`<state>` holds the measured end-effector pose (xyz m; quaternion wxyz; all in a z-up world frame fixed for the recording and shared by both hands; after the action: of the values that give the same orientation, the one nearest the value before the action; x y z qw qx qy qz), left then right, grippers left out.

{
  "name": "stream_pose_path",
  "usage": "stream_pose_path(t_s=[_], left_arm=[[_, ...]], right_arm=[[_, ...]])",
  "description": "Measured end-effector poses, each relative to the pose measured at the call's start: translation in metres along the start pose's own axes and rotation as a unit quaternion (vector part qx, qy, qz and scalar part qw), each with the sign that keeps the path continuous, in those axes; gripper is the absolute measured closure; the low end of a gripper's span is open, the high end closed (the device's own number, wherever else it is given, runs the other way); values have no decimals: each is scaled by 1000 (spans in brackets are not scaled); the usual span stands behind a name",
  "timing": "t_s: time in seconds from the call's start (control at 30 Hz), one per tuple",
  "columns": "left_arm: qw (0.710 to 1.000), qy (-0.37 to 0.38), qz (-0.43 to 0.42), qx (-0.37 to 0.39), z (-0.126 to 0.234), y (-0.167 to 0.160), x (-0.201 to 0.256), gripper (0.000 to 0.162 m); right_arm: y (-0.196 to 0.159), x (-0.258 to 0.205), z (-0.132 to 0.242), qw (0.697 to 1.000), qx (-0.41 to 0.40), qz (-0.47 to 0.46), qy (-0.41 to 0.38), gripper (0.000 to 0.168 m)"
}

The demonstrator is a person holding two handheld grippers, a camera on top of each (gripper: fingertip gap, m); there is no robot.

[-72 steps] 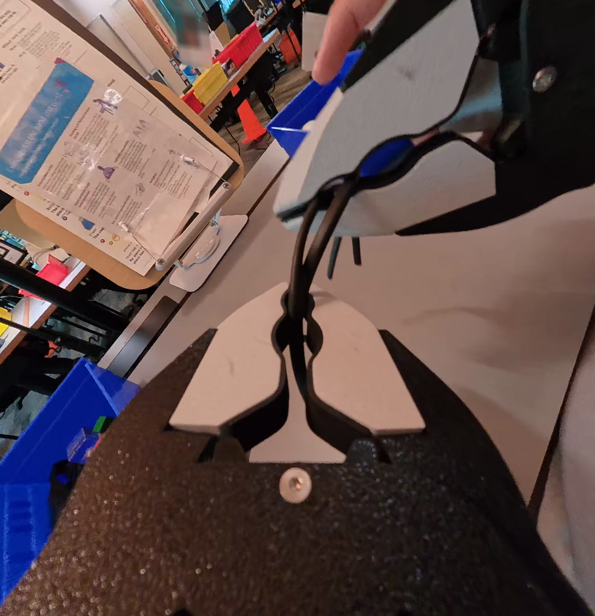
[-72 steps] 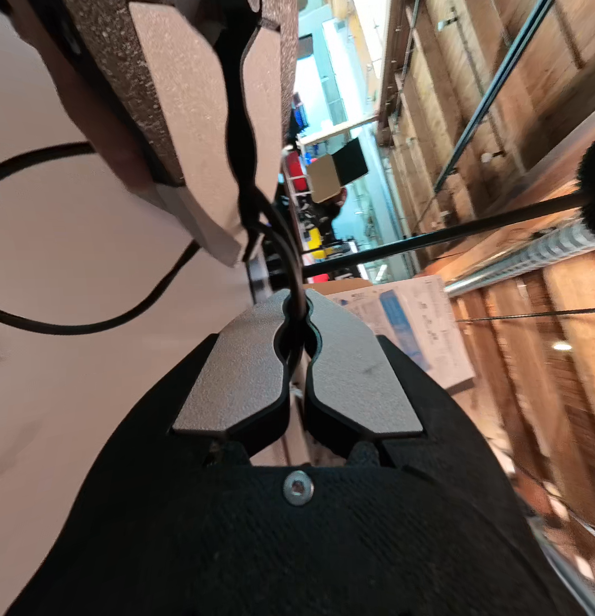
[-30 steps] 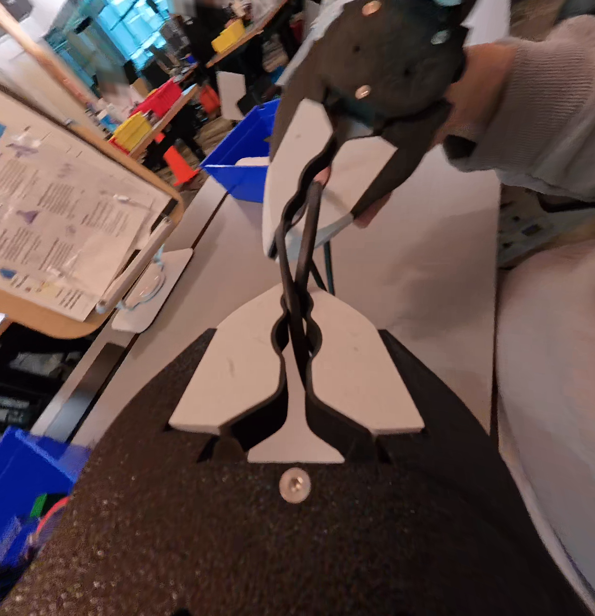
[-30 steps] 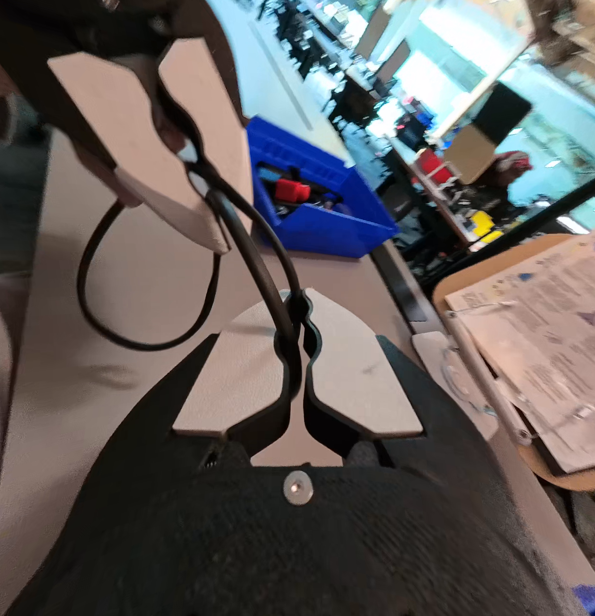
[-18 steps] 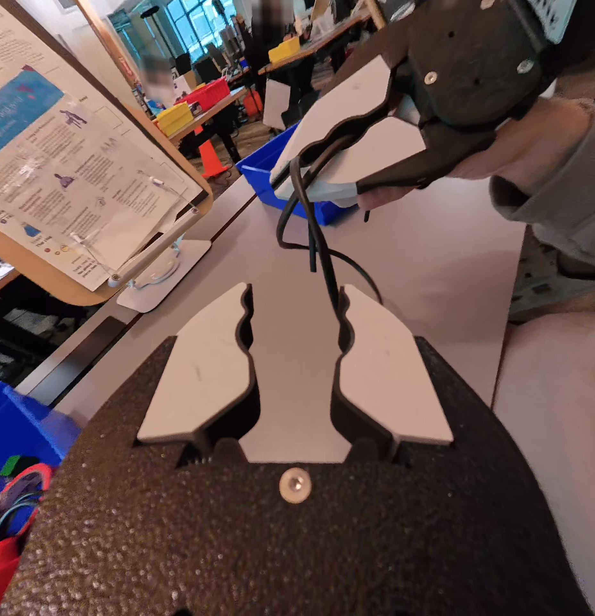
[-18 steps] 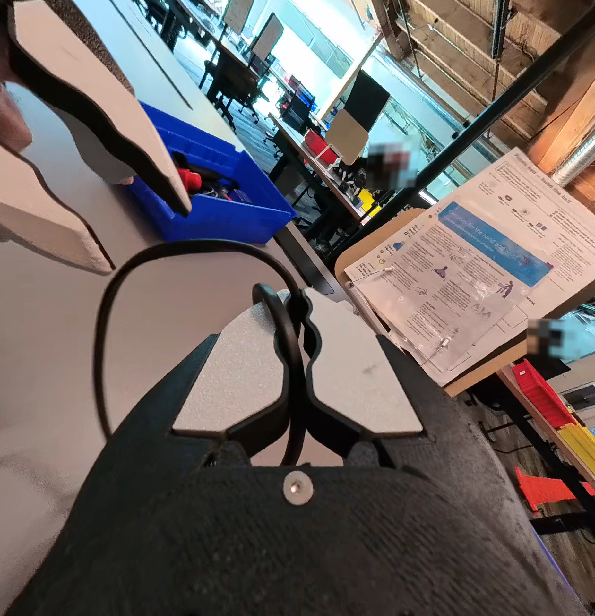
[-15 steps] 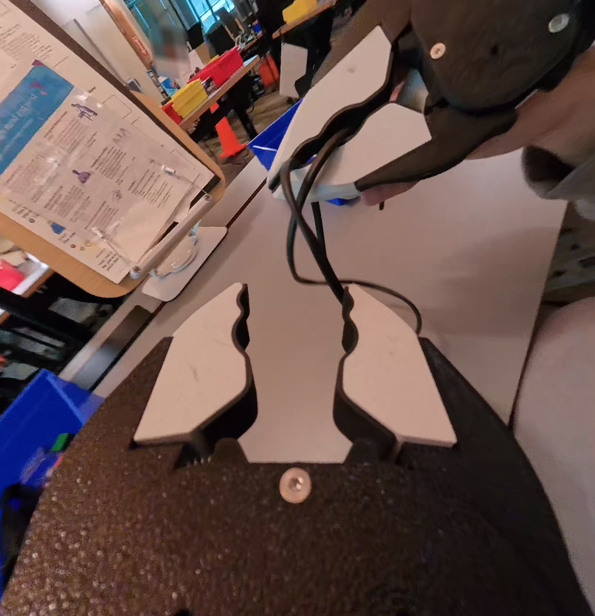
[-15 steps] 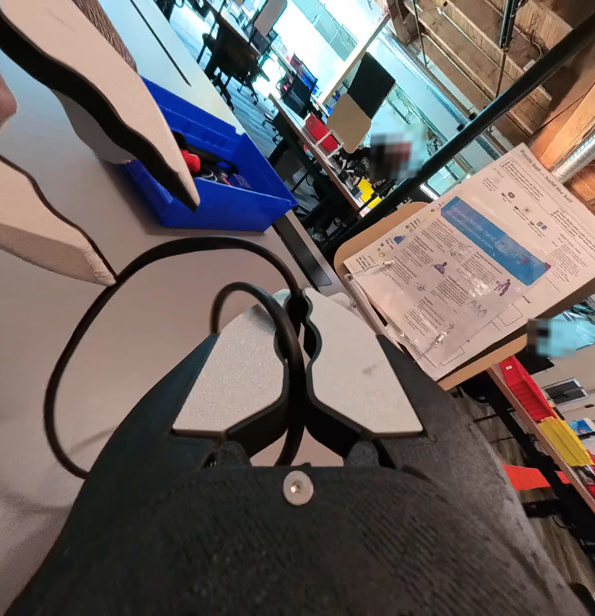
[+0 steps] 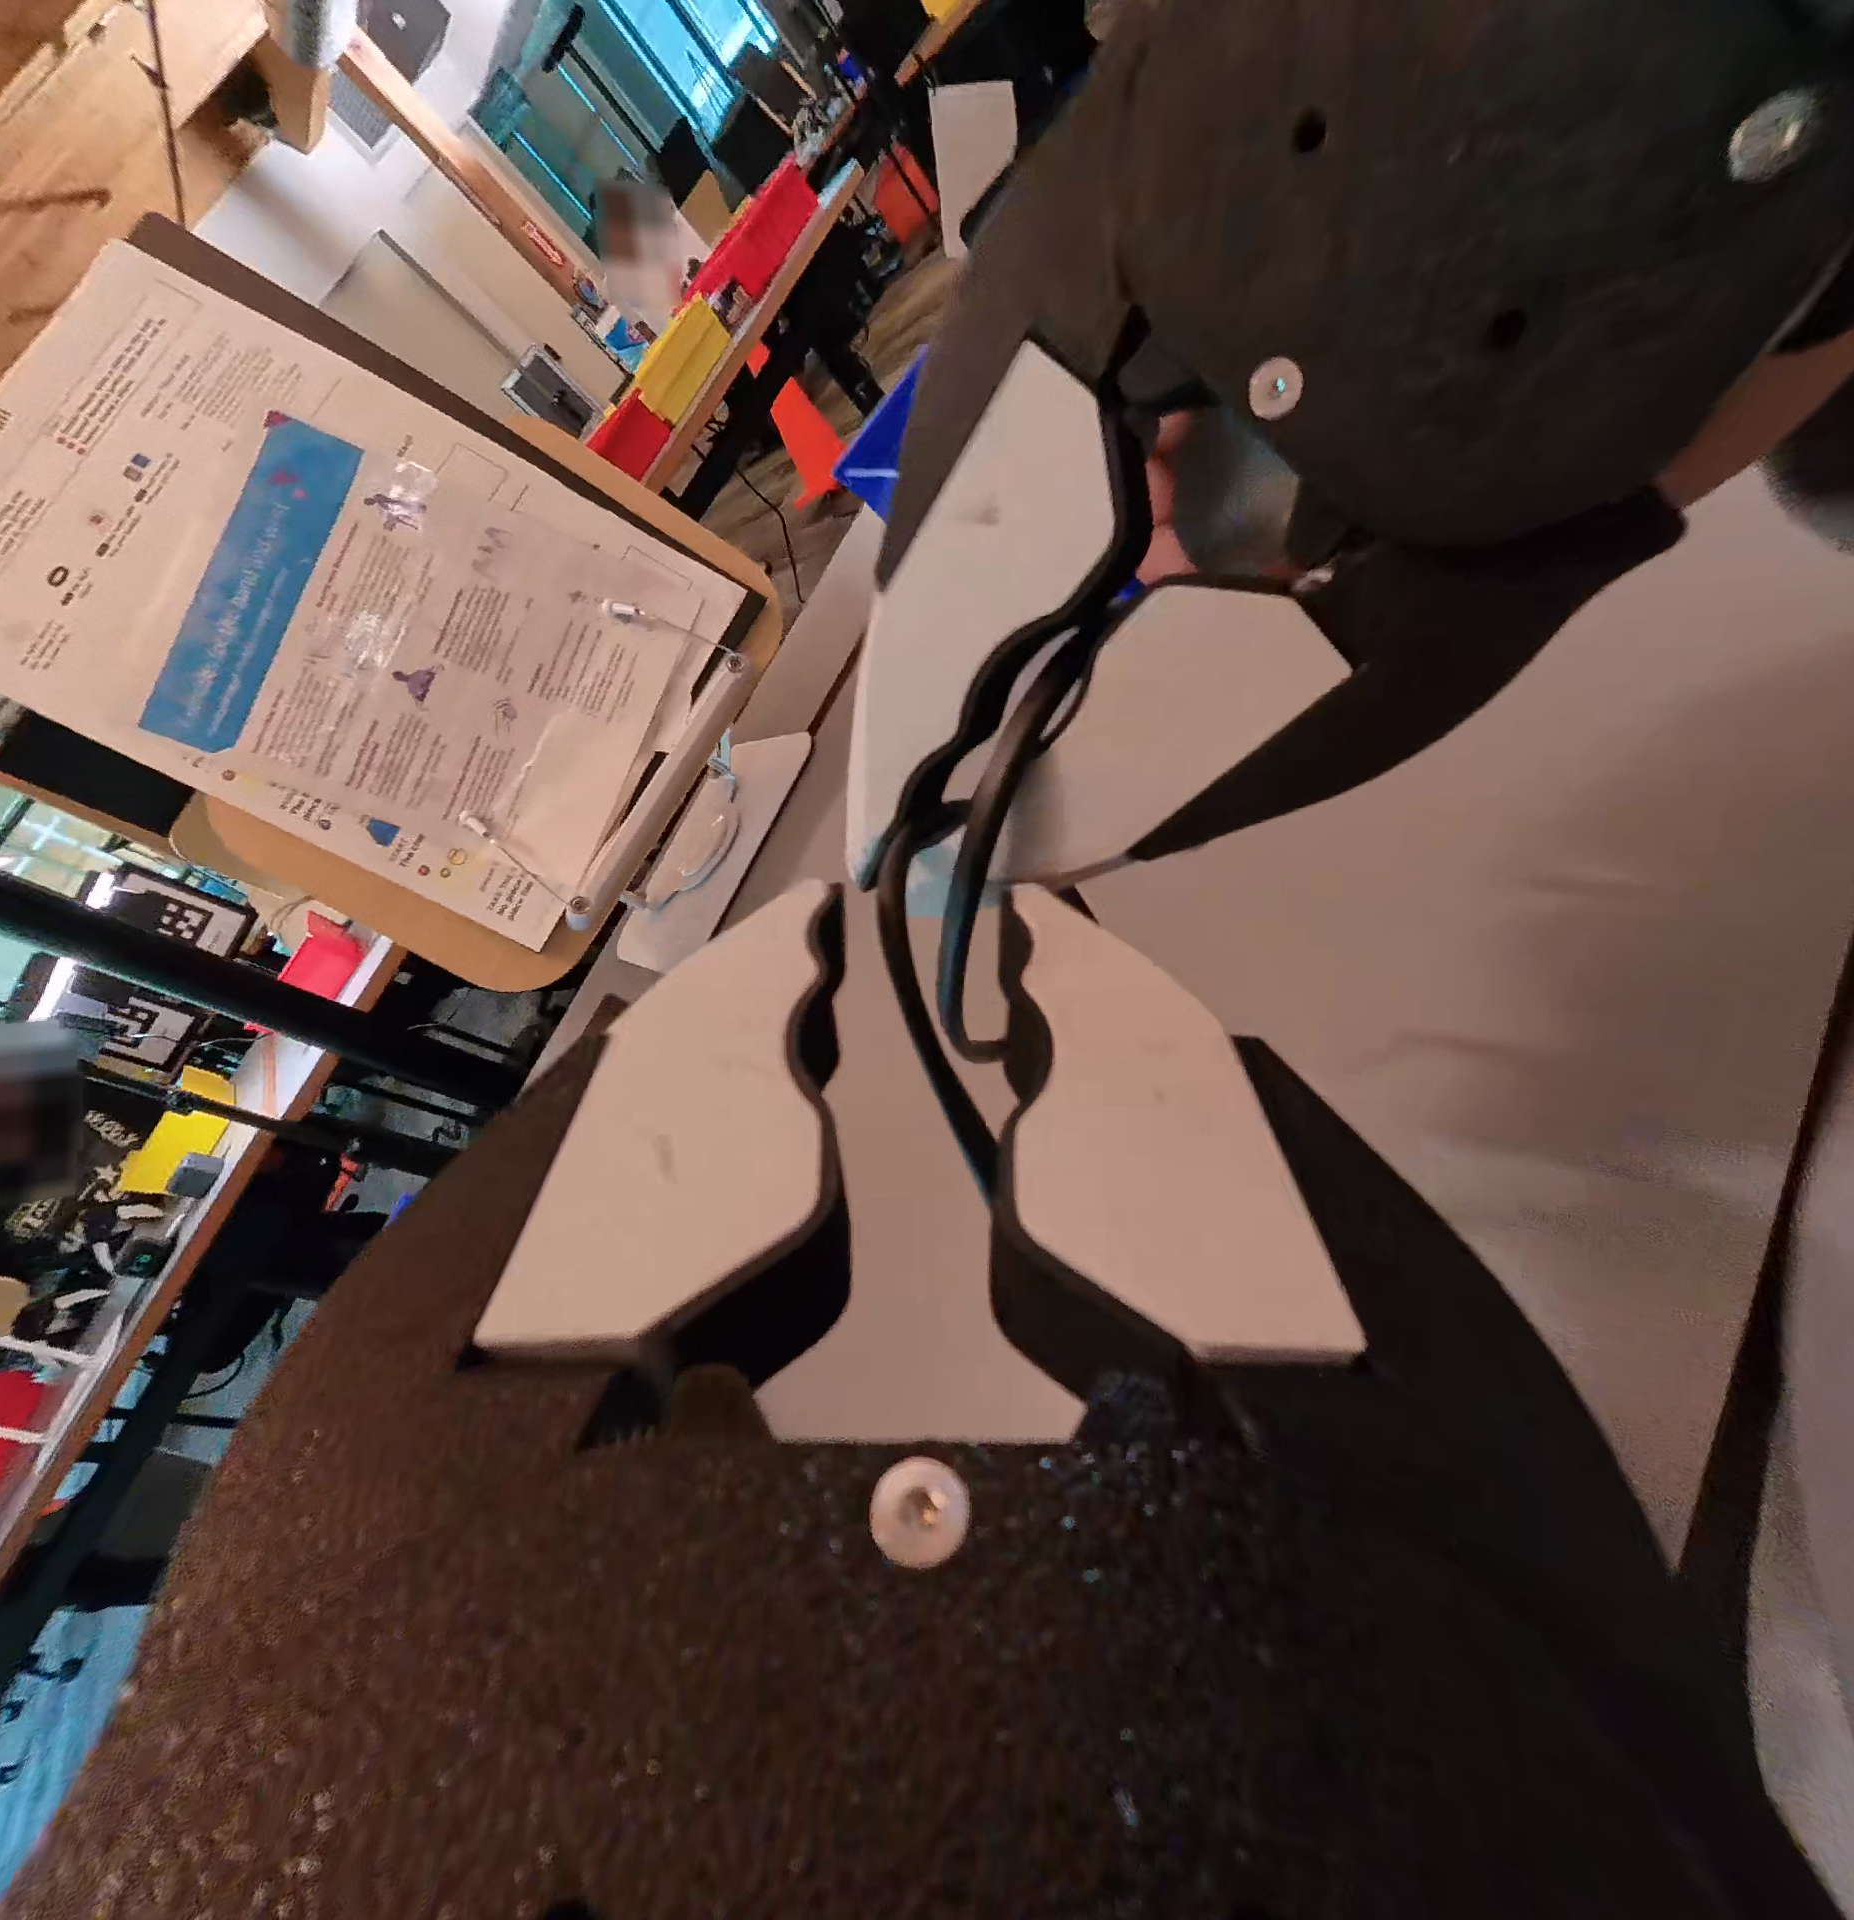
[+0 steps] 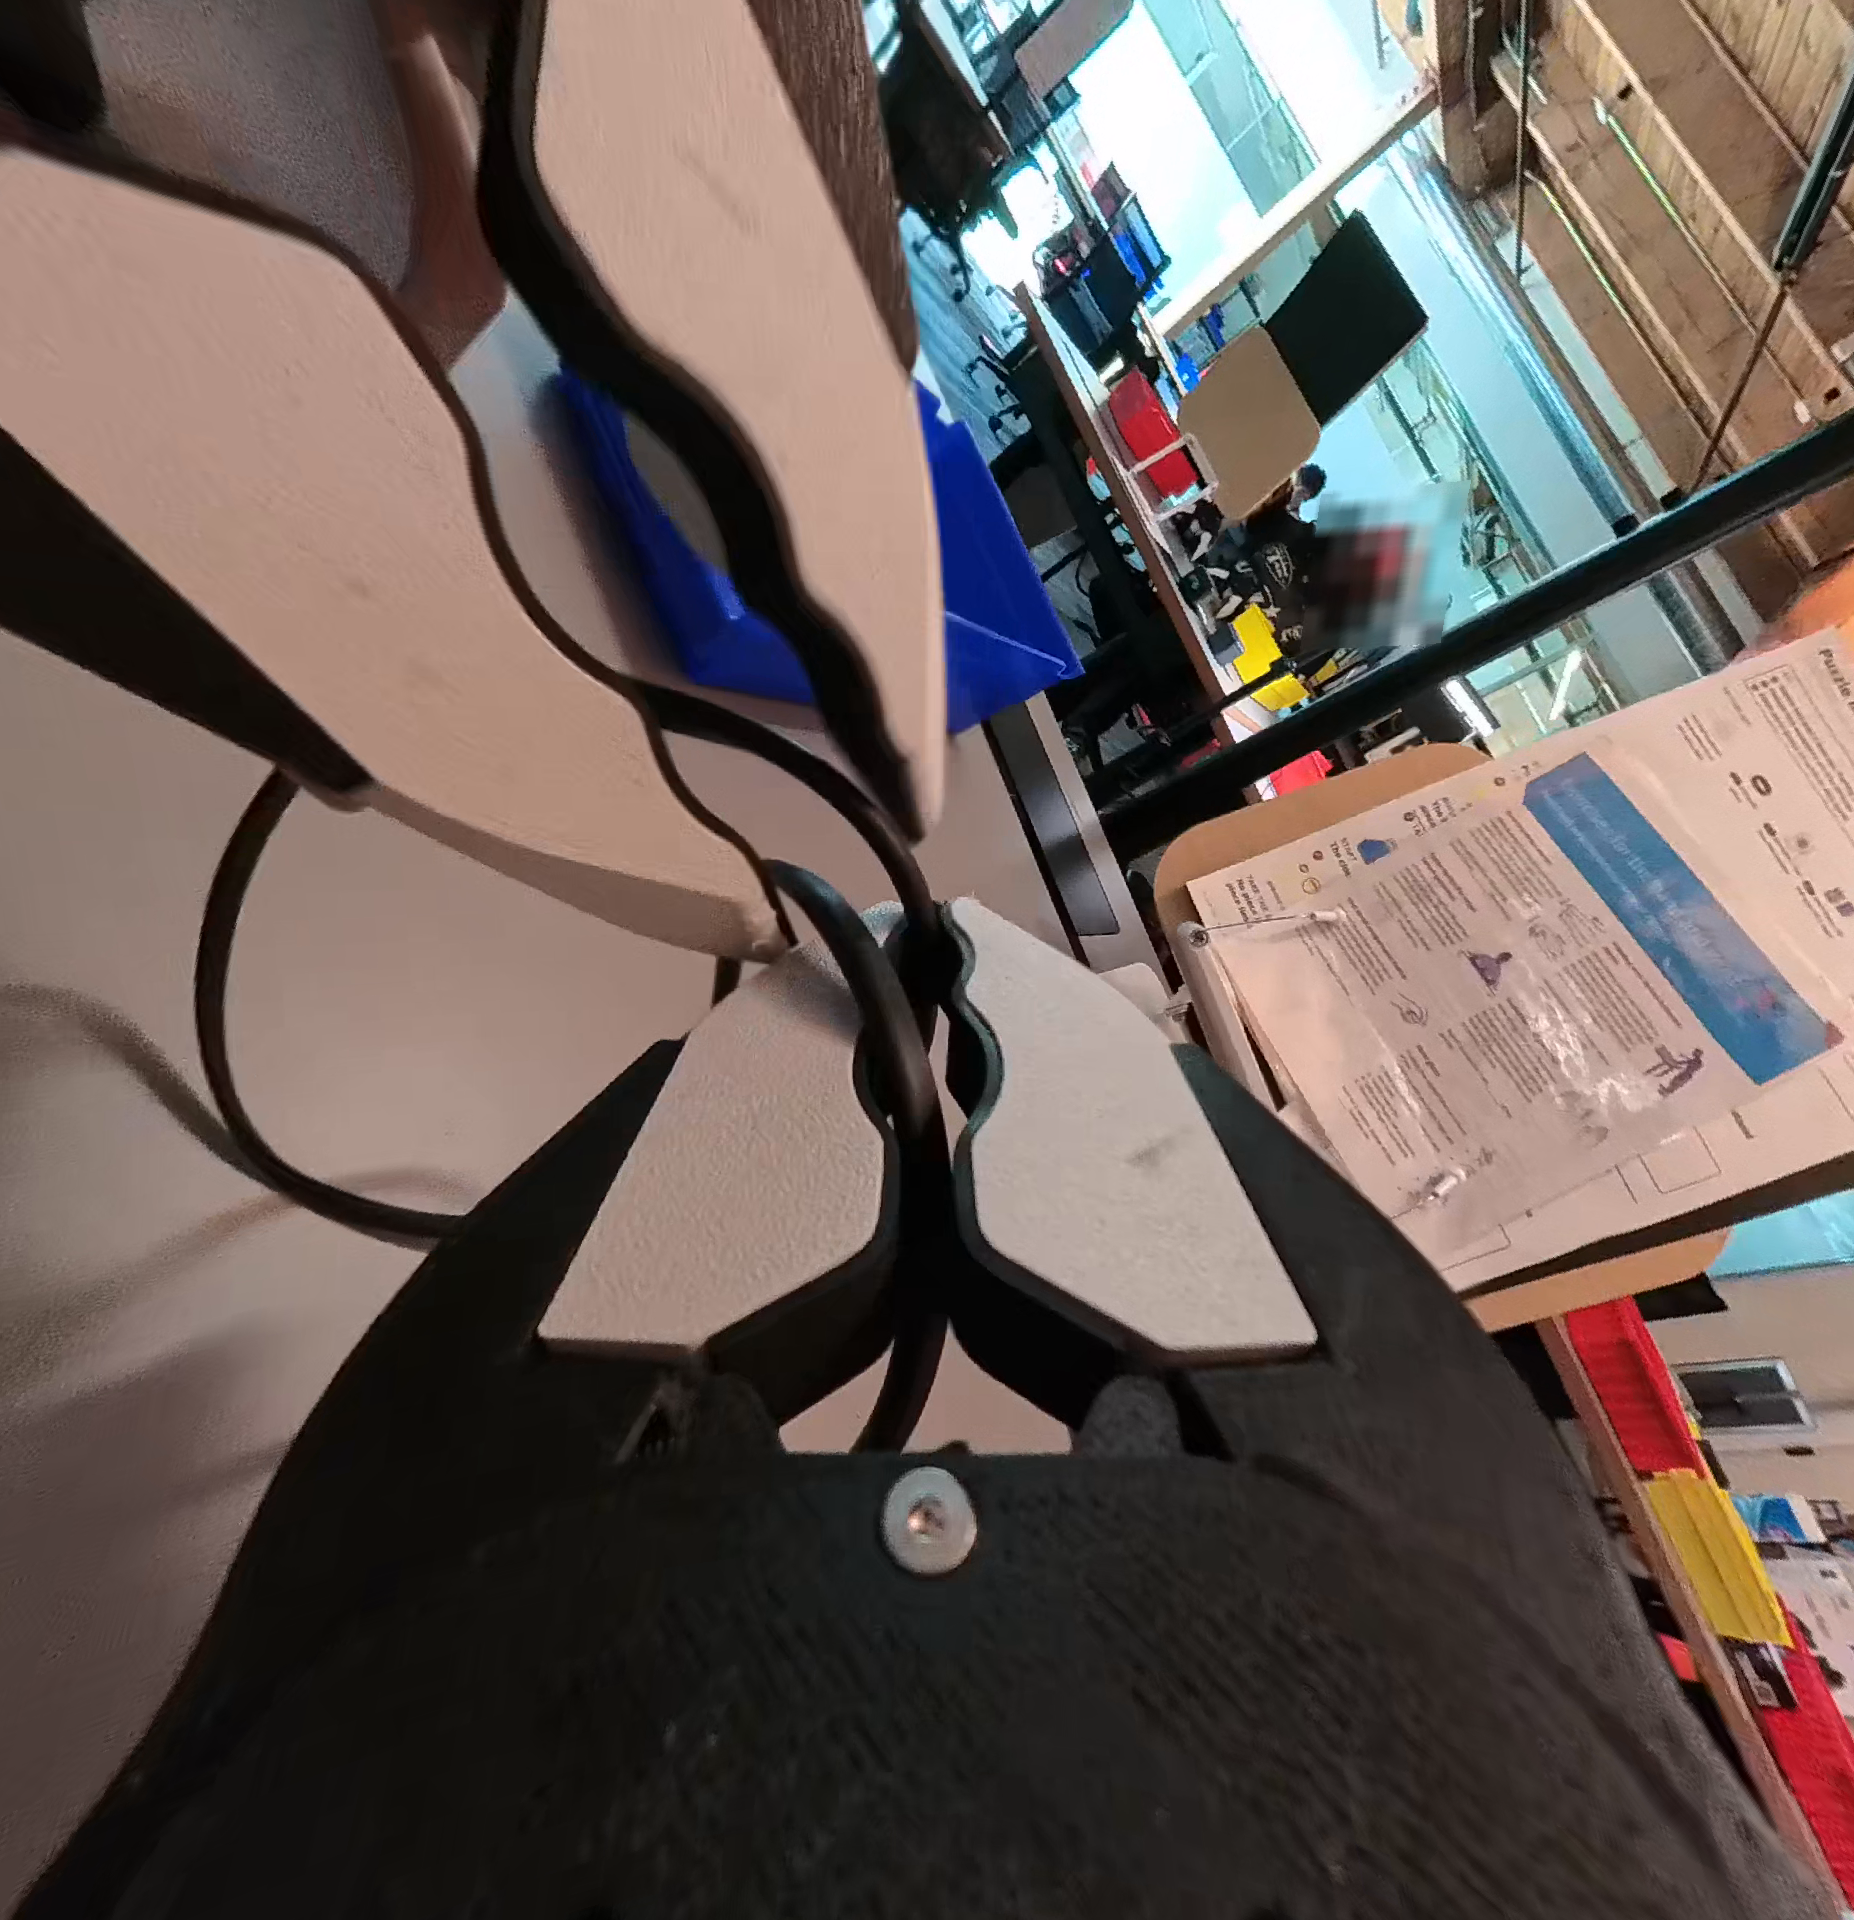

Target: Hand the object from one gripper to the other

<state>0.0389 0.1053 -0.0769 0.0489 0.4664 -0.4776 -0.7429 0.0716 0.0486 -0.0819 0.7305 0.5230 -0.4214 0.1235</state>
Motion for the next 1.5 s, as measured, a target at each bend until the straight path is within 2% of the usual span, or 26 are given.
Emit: stream_pose_path(t_s=[0.1,0.27,0.37,0.47,0.6,0.7,0.8,0.93,1.07,1.23,1.33,1.4,1.43,1.47,1.5], left_arm=[[1000,2,-16,-19,-2,-5,1,153],[1000,2,24,-1,-3,-5,-4,158],[996,26,79,42,0,-5,-16,158],[982,65,143,100,12,-3,-37,158],[953,64,218,203,34,12,-56,159],[936,43,240,253,45,24,-58,158],[937,23,232,262,47,31,-54,159],[952,27,193,234,40,30,-47,159],[961,27,171,214,36,26,-44,159],[957,0,184,224,37,24,-43,159],[951,-16,203,234,36,24,-42,159],[944,-27,216,247,36,26,-40,159],[942,-30,221,250,35,27,-39,159],[942,-30,223,251,35,27,-39,159],[943,-29,221,249,35,27,-39,158]], right_arm=[[0,-4,0,1000,-2,2,11,166],[1,0,1,1000,14,-3,1,165],[-1,7,4,1000,24,-20,-5,140],[-5,16,8,994,56,-94,4,115],[-11,13,6,959,111,-249,77,99],[-10,4,0,945,144,-277,103,97],[3,-7,-1,937,166,-277,135,100],[25,-14,5,924,205,-282,158,116],[31,-12,10,919,214,-287,163,122],[20,3,12,914,224,-309,136,159],[17,2,8,914,222,-315,126,149],[13,-3,4,927,197,-292,130,149],[11,-7,2,933,185,-278,134,151],[10,-10,0,938,176,-266,139,162],[9,-12,-1,941,170,-258,138,162]])
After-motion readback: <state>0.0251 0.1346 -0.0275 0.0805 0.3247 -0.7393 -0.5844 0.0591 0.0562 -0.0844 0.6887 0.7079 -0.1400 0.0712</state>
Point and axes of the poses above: each gripper's, where its closed fingertips meet, z back along the fingers, y out of its top, x = y × z across the jaws, the point moved 5 cm from there along z, back along the fingers, and after that the axes turned 13 degrees about x, right-handed, at the moved point
